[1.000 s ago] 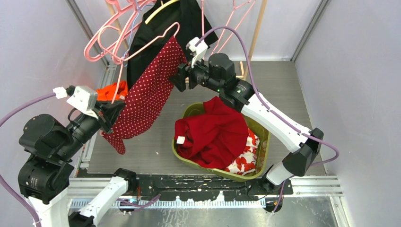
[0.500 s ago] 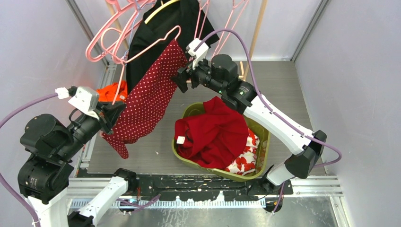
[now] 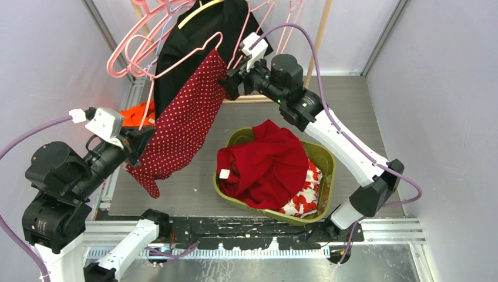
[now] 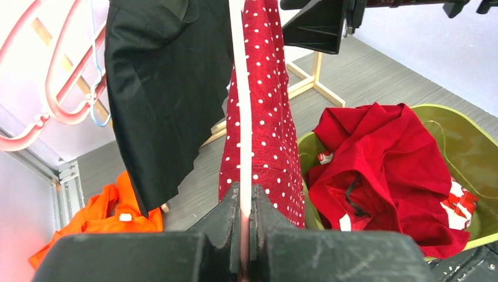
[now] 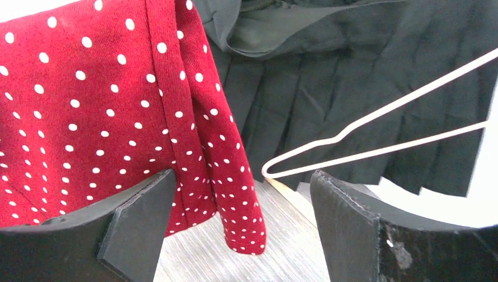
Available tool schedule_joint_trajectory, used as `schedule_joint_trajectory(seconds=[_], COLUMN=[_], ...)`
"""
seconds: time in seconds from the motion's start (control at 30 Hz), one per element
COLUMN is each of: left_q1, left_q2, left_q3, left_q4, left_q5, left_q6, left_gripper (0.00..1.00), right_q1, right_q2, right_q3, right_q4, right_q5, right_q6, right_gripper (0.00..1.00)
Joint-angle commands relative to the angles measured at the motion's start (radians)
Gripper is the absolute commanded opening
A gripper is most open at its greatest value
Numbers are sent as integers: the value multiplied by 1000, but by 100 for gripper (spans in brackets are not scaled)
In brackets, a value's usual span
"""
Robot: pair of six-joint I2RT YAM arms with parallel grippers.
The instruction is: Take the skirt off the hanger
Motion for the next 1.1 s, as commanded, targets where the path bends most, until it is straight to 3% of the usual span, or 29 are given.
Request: schedule_joint_trajectory(seconds=[0.0, 0.37, 0.6, 0.83, 0.93, 1.07], left_q1=[-6, -24, -37, -44, -45, -48], left_q2=[-6, 12, 27, 34, 32, 34], left_q3=[31, 43, 70, 104, 103, 102], left_q4=[73, 63, 54, 32, 32, 34], left_q5=[-14, -34, -37, -38, -43, -51], left_q6=[15, 36, 34, 34, 40, 46], left_gripper=[0, 0, 0, 0, 0, 0], right_q1=[1, 4, -1, -78, -111, -117], right_q2=[52, -9, 8, 101, 117, 118], right_q3=[81, 96, 40, 60, 67, 72], right_q4=[44, -54, 74, 244, 259, 246], right_q5=[-158, -387, -492, -583, -617, -648], right_q6=[50, 103, 102, 273, 326, 361], right_gripper=[88, 85, 88, 88, 86, 75])
